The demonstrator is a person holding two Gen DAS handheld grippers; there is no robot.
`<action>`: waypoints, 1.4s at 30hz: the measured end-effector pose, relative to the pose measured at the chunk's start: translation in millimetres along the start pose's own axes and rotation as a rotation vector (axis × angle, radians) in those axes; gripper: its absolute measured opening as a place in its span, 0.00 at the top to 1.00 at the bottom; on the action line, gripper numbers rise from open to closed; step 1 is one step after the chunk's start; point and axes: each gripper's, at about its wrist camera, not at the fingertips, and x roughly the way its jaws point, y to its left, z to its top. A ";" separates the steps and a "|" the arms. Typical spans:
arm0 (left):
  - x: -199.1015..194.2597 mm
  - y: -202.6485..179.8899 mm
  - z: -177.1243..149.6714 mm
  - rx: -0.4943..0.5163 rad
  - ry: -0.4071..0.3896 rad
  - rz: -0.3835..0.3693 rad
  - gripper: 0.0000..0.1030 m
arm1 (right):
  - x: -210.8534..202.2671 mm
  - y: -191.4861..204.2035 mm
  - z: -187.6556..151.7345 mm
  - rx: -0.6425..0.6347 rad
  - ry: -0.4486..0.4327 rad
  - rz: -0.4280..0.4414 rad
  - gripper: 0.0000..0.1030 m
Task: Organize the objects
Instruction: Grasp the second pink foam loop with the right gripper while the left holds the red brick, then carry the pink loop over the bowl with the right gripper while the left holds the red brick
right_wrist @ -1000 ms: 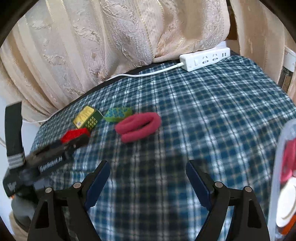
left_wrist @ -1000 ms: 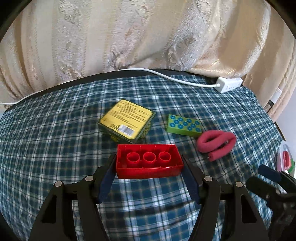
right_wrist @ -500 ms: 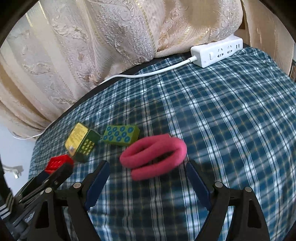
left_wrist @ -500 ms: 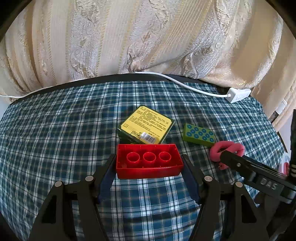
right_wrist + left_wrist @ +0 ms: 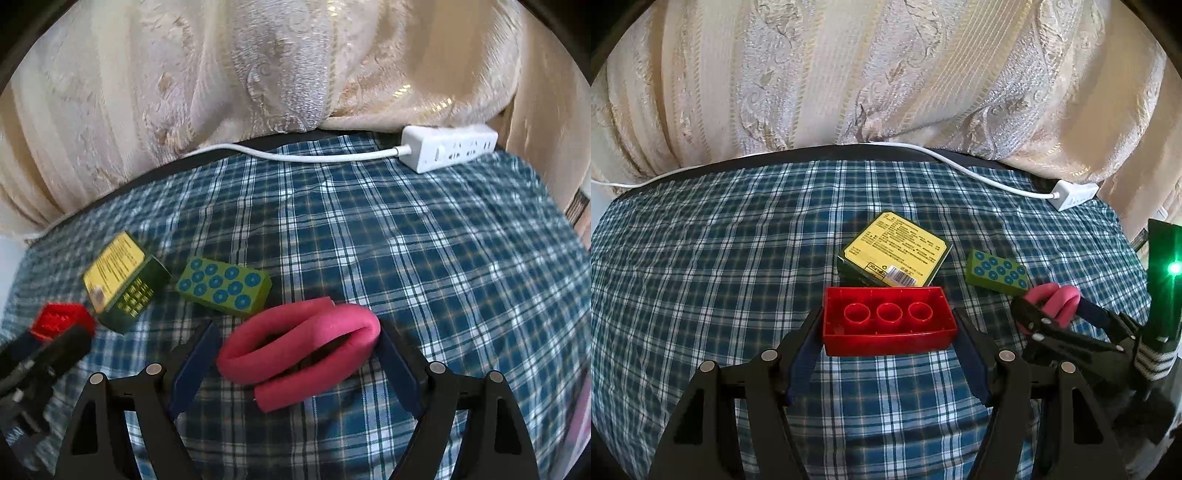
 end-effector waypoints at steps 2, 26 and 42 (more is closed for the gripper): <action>0.0 -1.3 -0.2 0.003 0.000 -0.001 0.34 | 0.1 1.8 -1.9 -0.022 0.002 -0.017 0.15; -7.9 -22.2 -4.2 0.054 -0.006 -0.044 0.34 | -46.7 -25.4 -45.0 0.036 -0.017 0.063 0.17; -23.6 -49.5 -15.0 0.135 -0.022 -0.095 0.34 | -122.4 -65.2 -75.4 0.115 -0.134 0.024 0.17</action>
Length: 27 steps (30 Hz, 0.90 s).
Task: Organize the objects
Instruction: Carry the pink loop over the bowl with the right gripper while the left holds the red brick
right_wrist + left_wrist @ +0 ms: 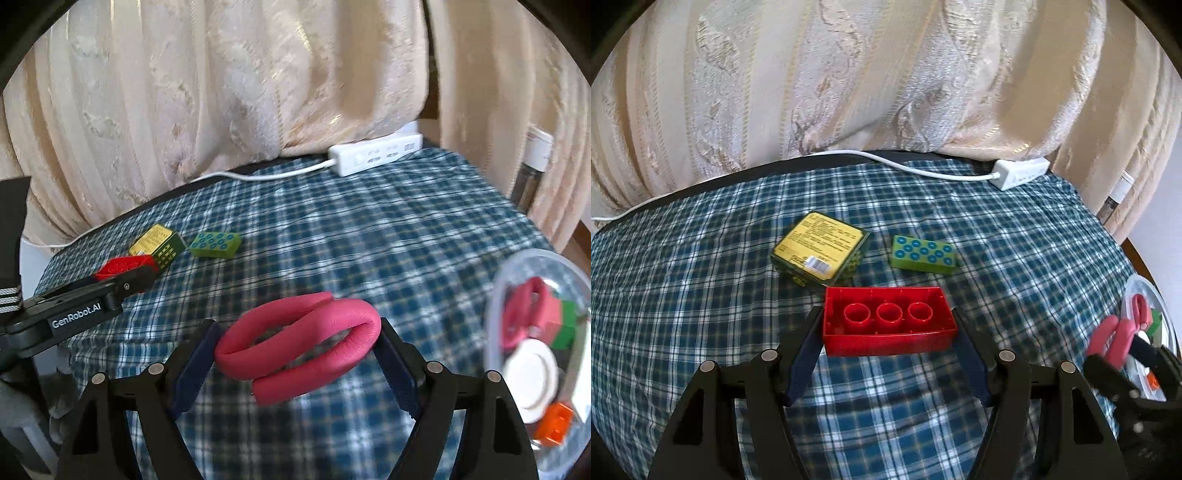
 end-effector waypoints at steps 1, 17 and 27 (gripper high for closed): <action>-1.0 -2.4 -0.4 0.006 -0.001 -0.003 0.34 | -4.4 -4.0 -0.6 0.008 -0.006 -0.005 0.17; -15.2 -41.3 -12.3 0.094 -0.012 -0.053 0.34 | -71.4 -104.8 -20.3 0.186 -0.112 -0.179 0.17; -19.7 -64.8 -17.7 0.134 -0.005 -0.067 0.34 | -83.8 -158.3 -32.3 0.285 -0.135 -0.248 0.17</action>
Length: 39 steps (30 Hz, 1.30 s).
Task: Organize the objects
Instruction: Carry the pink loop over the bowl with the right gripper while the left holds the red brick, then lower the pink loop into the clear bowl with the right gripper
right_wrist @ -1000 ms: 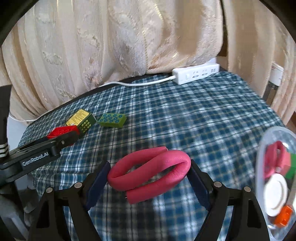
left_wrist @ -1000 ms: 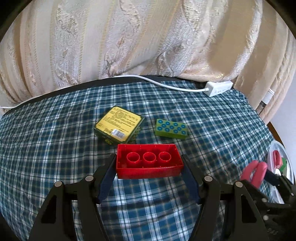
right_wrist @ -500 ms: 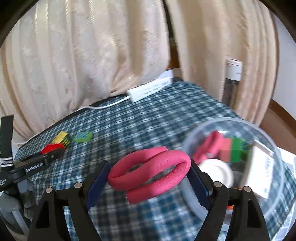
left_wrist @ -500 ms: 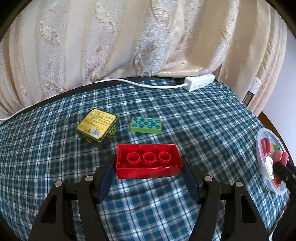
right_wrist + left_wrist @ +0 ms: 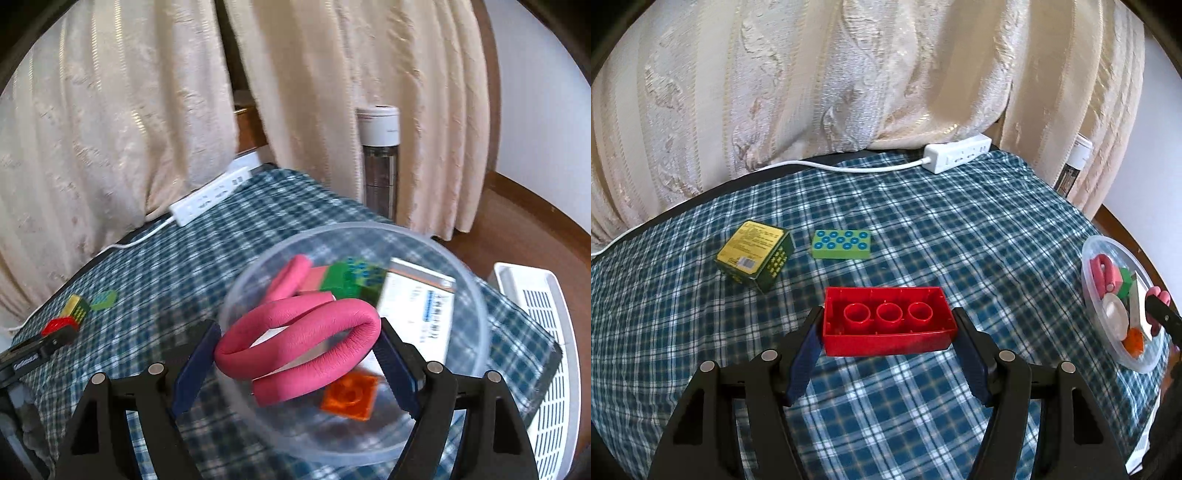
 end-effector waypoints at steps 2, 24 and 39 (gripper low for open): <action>0.3 -6.4 0.1 0.008 0.003 -0.004 0.34 | 0.7 -10.4 0.6 0.018 -0.004 -0.012 0.17; 1.6 -103.4 10.3 0.127 0.028 -0.096 0.34 | 21.3 -56.4 7.0 -0.023 0.003 -0.029 0.16; 3.7 -163.5 12.6 0.211 0.044 -0.172 0.34 | 25.1 -71.2 8.7 -0.020 0.023 0.043 0.15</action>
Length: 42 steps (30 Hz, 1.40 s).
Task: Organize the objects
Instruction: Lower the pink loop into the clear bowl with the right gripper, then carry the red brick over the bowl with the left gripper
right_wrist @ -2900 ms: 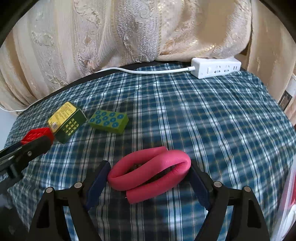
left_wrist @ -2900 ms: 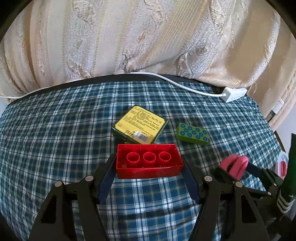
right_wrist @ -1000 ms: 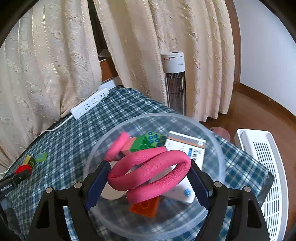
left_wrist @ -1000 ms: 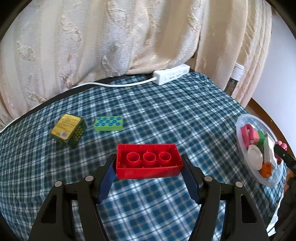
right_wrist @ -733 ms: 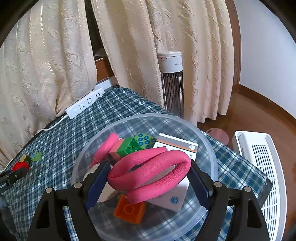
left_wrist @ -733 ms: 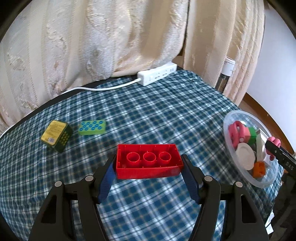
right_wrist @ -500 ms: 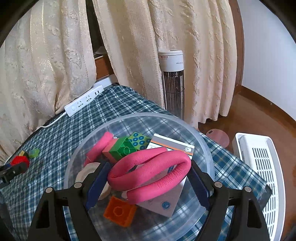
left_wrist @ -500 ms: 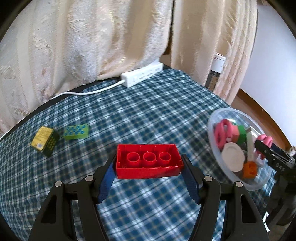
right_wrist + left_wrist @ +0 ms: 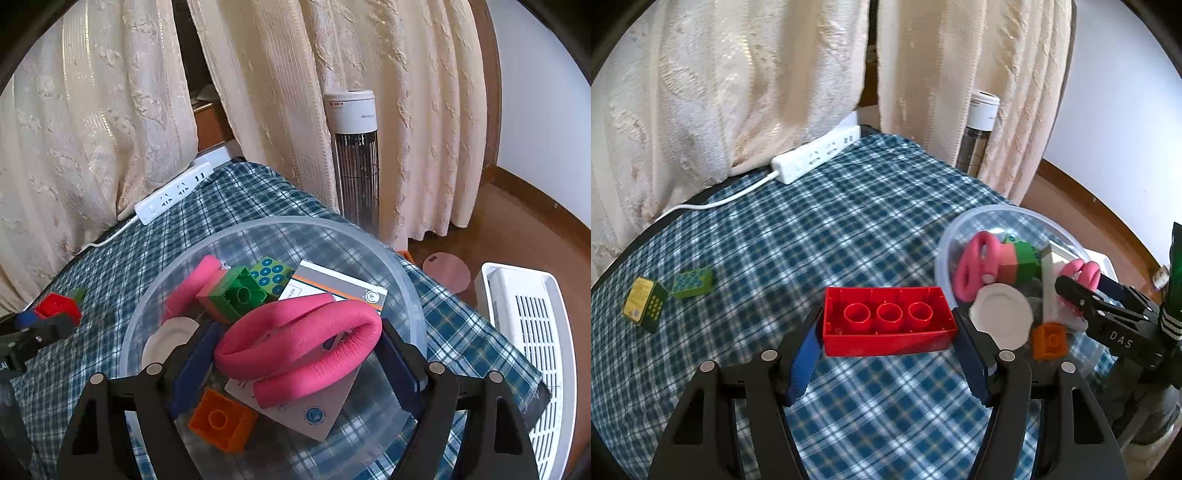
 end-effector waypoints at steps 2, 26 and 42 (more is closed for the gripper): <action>2.6 -7.1 0.7 0.011 0.005 -0.010 0.34 | -4.2 -1.1 0.3 0.008 -0.013 0.019 0.12; 32.7 -69.3 3.0 0.117 0.053 -0.091 0.34 | -26.9 -25.9 -2.7 0.079 -0.079 0.090 0.11; 52.3 -80.5 3.1 0.116 0.066 -0.164 0.34 | -26.0 -28.5 -2.9 0.090 -0.083 0.107 0.11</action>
